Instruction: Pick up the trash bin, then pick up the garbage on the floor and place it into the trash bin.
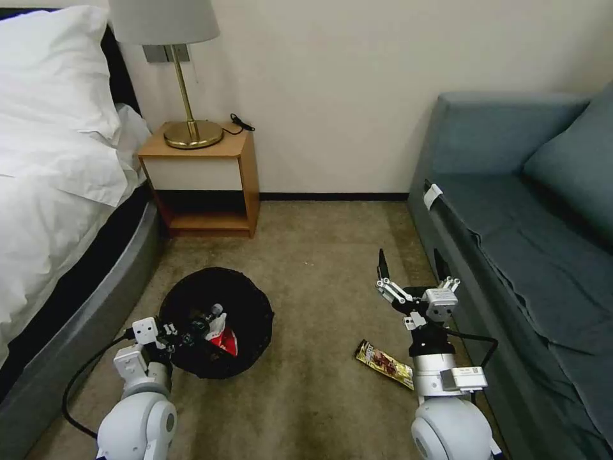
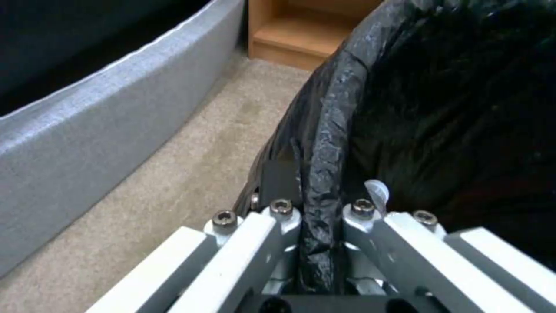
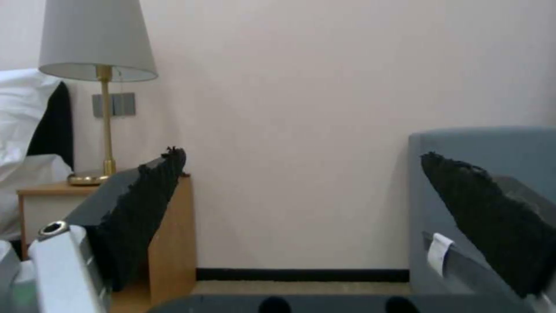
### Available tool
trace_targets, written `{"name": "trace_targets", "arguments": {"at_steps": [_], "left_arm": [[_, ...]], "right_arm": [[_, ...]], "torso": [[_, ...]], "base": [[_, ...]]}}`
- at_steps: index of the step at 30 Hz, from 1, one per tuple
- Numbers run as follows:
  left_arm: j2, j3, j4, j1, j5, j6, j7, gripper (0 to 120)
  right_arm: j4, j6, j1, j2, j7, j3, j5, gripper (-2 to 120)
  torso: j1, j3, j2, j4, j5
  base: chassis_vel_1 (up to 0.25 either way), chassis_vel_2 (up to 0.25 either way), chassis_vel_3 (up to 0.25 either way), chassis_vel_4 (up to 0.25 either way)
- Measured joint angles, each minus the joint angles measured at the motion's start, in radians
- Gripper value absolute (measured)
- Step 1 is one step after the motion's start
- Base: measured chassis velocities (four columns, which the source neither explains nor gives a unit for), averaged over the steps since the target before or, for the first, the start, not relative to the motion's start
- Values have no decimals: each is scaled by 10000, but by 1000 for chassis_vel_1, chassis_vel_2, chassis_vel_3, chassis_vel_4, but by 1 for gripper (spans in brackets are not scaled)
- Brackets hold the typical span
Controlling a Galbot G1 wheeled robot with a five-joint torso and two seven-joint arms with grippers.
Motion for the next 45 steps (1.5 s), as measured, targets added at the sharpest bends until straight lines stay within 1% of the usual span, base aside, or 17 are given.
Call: {"name": "trace_targets", "arguments": {"at_steps": [7, 13, 17, 18, 20, 22, 23, 28, 29, 30, 31, 32, 36, 37, 42, 43, 45], "left_arm": [[11, 30, -78, 1, 9, 51, -8, 3], [14, 33, -51, 25, 25, 57, -10, 3], [78, 46, 0, 47, 42, 46, -14, 3], [78, 46, 0, 47, 42, 46, -14, 3], [125, 24, 7, 44, 44, 43, -15, 3], [140, 21, 7, 46, 43, 42, -15, 3], [140, 21, 7, 46, 43, 42, -15, 3], [169, 44, 8, 63, 45, 34, -13, 3], [170, 54, 17, 63, 52, 28, -11, 3], [168, 64, 30, 56, 60, 19, -9, 3], [166, 80, 41, 53, 65, 19, -9, 3], [166, 80, 41, 53, 65, 19, -9, 3], [145, 141, 93, 50, 144, -8, -1, 3], [145, 141, 93, 50, 144, -8, -1, 3], [92, 148, 99, 72, 233, -11, 3, 3], [92, 148, 99, 72, 233, -11, 3, 3], [78, 125, 99, 86, 256, -15, 2, 3]], "right_arm": [[-38, 144, 25, -73, -83, 103, -18, 100], [-408, 165, 305, -610, -348, 310, 182, 100], [-1200, -873, 929, -2246, -446, -84, 1081, 100], [-1200, -873, 929, -2246, -446, -84, 1081, 100], [-1819, -1599, 1388, -3281, -753, -553, 2096, 100], [-2156, -1849, 1627, -3754, -1105, -825, 2614, 100], [-2156, -1849, 1627, -3754, -1105, -825, 2614, 100], [-2823, -2711, 2168, -4789, -2096, -1486, 3835, 100], [-3055, -2937, 2380, -5091, -2434, -1728, 4029, 100], [-3472, -3221, 2783, -5551, -3334, -2123, 4221, 100], [-3654, -3469, 2988, -5735, -3760, -2345, 4280, 100], [-3654, -3469, 2988, -5735, -3760, -2345, 4280, 100], [-4635, -4091, 4146, -6248, -5199, -3772, 4471, 100], [-4635, -4091, 4146, -6248, -5199, -3772, 4471, 100], [-5752, -5146, 5675, -6408, -6116, -5722, 4614, 100], [-5752, -5146, 5675, -6408, -6116, -5722, 4614, 100], [-6284, -5365, 6402, -6335, -6199, -6481, 4646, 100]], "torso": [[1, 1, 0, 0, 0], [1, 1, 0, -2, 4], [0, 0, 0, 0, 1], [0, 0, 0, 0, 1], [0, 1, 0, 1, 1], [1, 1, 0, 0, 5], [1, 1, 0, 0, 5], [1, 1, 0, 0, 3], [1, 1, 0, 0, 3], [1, 1, 0, 0, 3], [1, 0, 0, 0, 0], [1, 0, 0, 0, 0], [1, 1, 0, 1, 1], [1, 1, 0, 1, 1], [1, 1, 0, -1, 1], [1, 1, 0, -1, 1], [1, 1, -1, 1, 0]], "base": [[-96, 96, 112, -90], [-42, 30, 32, -34], [0, 0, 0, 0], [0, 0, 0, 0], [0, 0, 0, 0], [0, 0, 0, 0], [0, 0, 0, 0], [0, 0, 0, 0], [0, 0, 0, 0], [0, 0, 0, 0], [0, 0, 0, 0], [0, 0, 0, 0], [0, 0, 0, 0], [0, 0, 0, 0], [0, 0, 0, 0], [0, 0, 0, 0], [0, 0, 0, 0]]}}
